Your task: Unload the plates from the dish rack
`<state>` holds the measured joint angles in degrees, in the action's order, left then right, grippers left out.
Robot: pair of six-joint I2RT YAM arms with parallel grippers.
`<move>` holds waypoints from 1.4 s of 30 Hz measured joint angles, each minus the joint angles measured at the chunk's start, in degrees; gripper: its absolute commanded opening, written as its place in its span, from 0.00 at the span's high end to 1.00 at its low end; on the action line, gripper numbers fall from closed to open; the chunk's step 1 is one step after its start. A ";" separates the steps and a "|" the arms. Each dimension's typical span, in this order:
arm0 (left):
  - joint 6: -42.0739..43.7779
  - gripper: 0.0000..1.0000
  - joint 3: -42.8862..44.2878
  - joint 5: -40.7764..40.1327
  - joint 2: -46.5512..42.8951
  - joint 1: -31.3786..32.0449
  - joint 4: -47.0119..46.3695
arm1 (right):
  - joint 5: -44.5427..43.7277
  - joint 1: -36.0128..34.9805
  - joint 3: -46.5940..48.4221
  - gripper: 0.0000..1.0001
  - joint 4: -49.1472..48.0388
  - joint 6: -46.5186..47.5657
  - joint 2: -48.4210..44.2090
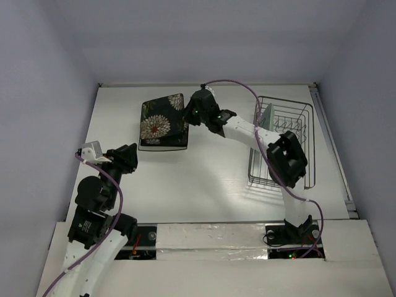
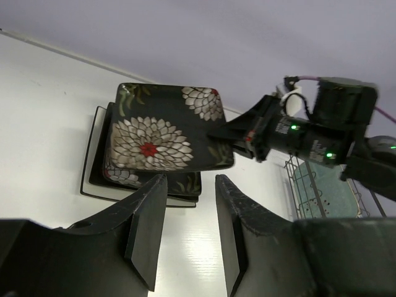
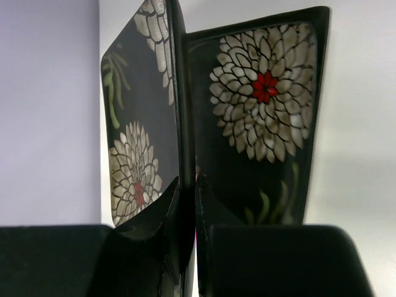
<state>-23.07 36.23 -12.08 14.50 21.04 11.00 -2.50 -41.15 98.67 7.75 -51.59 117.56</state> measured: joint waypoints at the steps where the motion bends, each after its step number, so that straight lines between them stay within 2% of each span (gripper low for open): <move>1: 0.00 0.66 0.00 0.00 0.00 0.00 0.00 | -0.07 -0.24 0.42 1.00 -1.25 -0.94 1.33; 9: 0.00 0.65 0.00 0.00 0.00 0.00 0.00 | -0.02 -0.55 0.57 1.00 -6.56 -6.97 6.69; 19: 0.00 0.65 0.00 0.00 0.00 0.00 0.00 | -0.42 -0.55 -1.18 1.00 -11.47 -10.56 7.32; 34: 0.00 0.65 0.00 0.00 -0.15 0.00 -0.02 | -0.98 -0.55 -2.56 0.92 -8.48 -9.79 8.55; 37: 0.00 0.65 0.00 0.02 -0.15 0.00 -0.02 | -1.09 -0.55 -2.56 0.87 -8.20 -9.64 8.66; 42: 0.00 0.65 0.00 0.00 -0.15 0.00 -0.02 | -1.36 -0.55 -1.77 0.50 -6.80 -9.05 8.66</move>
<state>-23.07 36.23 -12.08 14.35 21.04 10.98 -3.86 -41.69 96.90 0.95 -60.64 126.21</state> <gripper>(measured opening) 0.342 0.395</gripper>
